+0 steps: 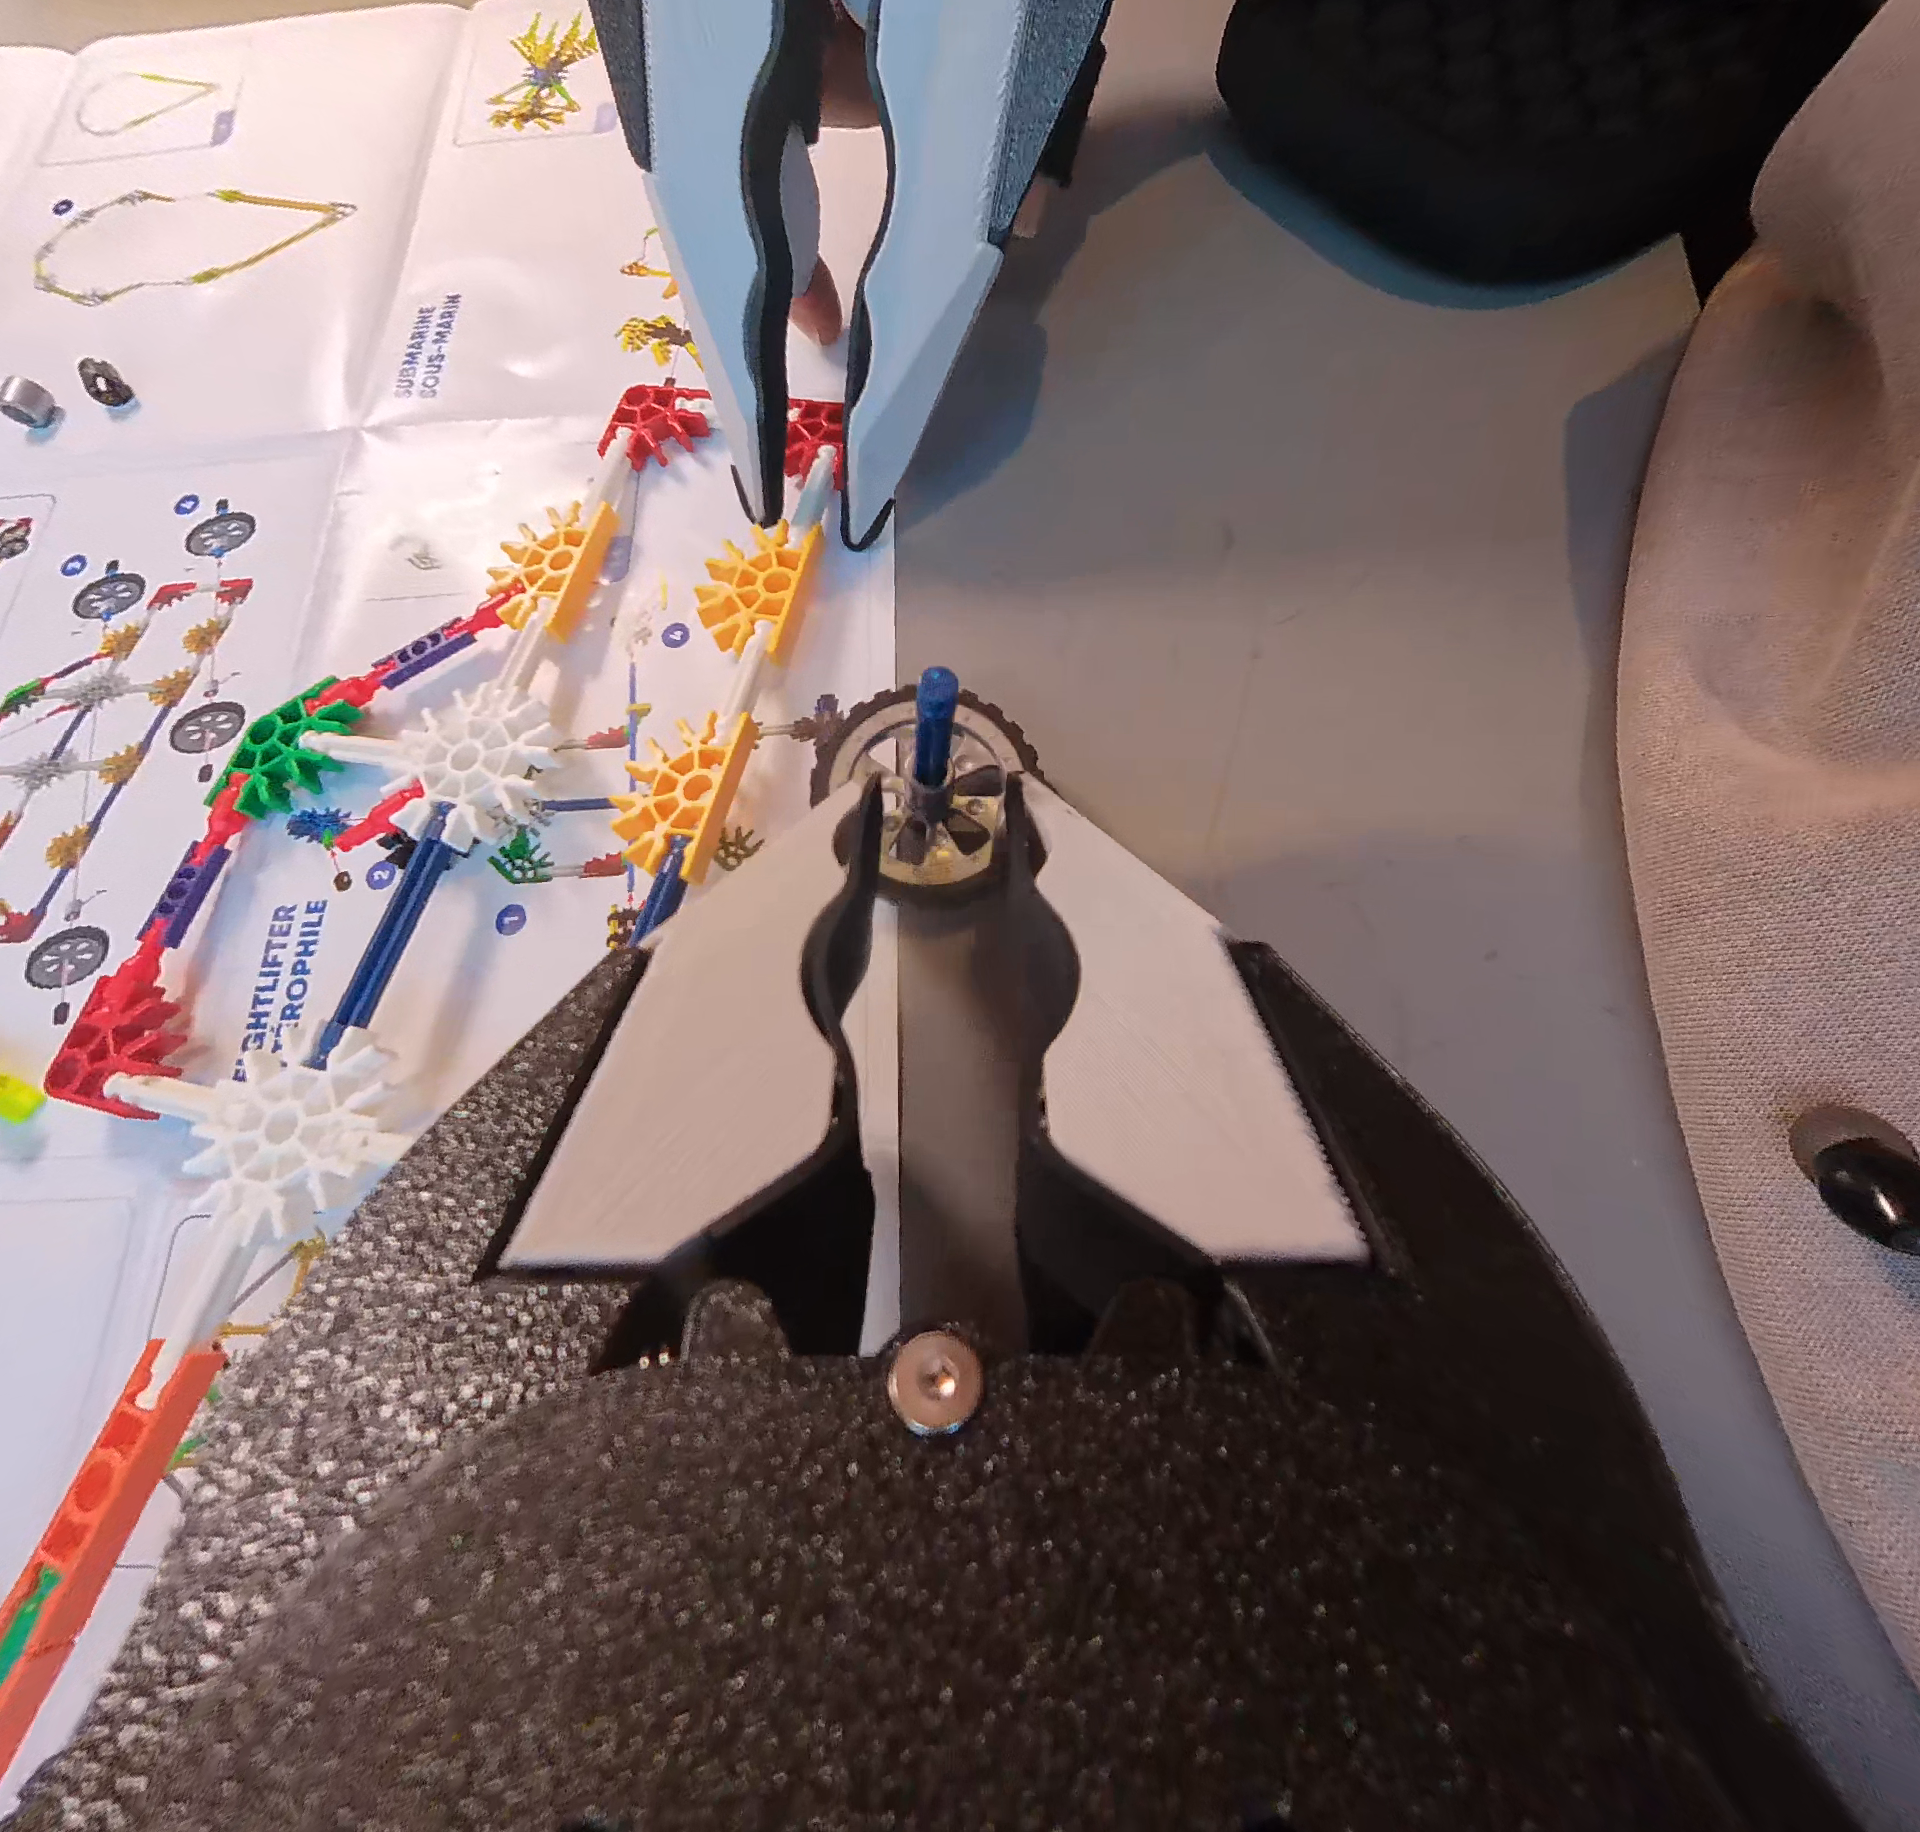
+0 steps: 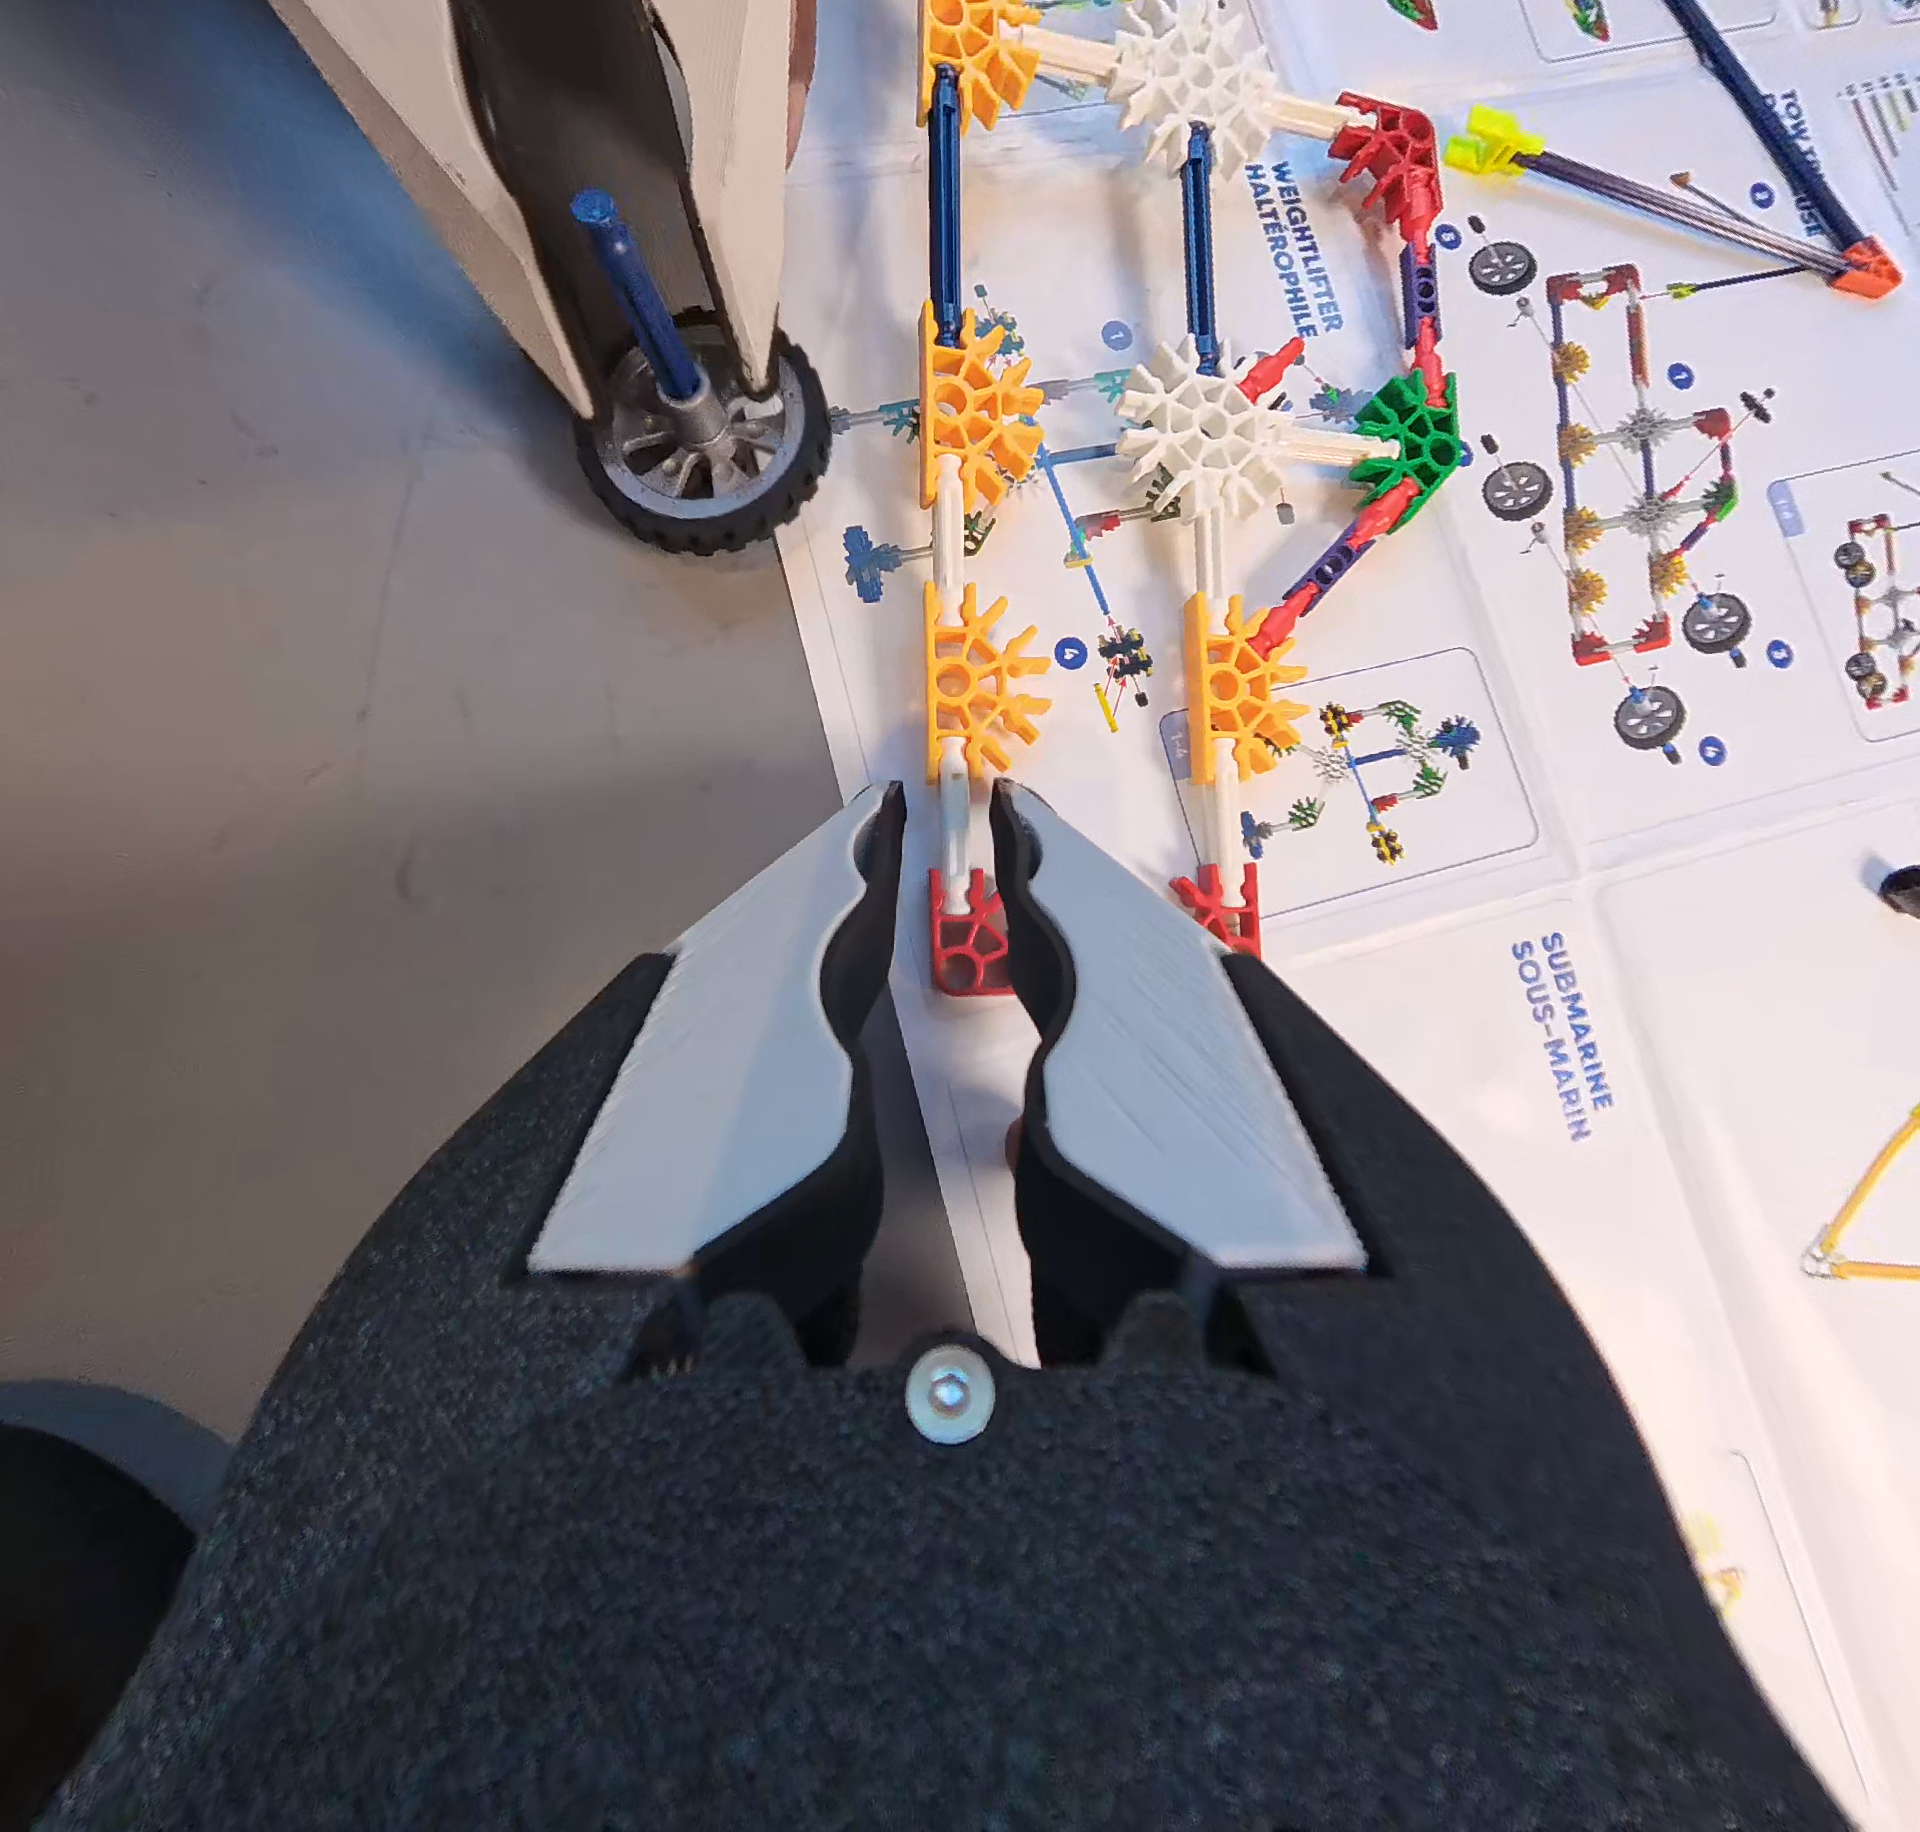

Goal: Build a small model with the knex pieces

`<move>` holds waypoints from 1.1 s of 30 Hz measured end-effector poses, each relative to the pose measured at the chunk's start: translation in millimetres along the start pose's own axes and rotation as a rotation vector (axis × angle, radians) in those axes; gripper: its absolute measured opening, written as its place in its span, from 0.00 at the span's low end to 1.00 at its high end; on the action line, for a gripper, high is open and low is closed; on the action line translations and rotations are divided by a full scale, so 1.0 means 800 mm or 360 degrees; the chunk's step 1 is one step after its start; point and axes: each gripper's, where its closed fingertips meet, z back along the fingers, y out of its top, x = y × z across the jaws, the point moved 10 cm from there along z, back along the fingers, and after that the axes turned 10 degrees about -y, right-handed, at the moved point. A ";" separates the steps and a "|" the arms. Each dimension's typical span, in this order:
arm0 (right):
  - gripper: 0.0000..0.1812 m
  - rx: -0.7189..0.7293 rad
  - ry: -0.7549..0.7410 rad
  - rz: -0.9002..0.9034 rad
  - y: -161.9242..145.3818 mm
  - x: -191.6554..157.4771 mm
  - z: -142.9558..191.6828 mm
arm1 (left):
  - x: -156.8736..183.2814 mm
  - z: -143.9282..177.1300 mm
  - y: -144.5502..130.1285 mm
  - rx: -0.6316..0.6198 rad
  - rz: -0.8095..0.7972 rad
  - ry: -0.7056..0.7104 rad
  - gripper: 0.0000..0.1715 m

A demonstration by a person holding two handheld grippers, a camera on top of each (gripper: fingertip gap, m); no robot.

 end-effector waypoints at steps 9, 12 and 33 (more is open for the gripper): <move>0.04 0.0050 0.0016 -0.0021 0.003 0.000 0.000 | 0.002 0.006 -0.008 -0.0034 0.0049 -0.0041 0.25; 0.04 0.0116 0.0027 -0.0065 0.007 0.003 0.004 | 0.002 -0.001 -0.009 -0.0096 0.0051 0.0023 0.26; 0.04 0.0438 0.0120 -0.0357 0.040 0.011 0.024 | 0.012 -0.022 -0.002 -0.0228 -0.0417 0.0504 0.06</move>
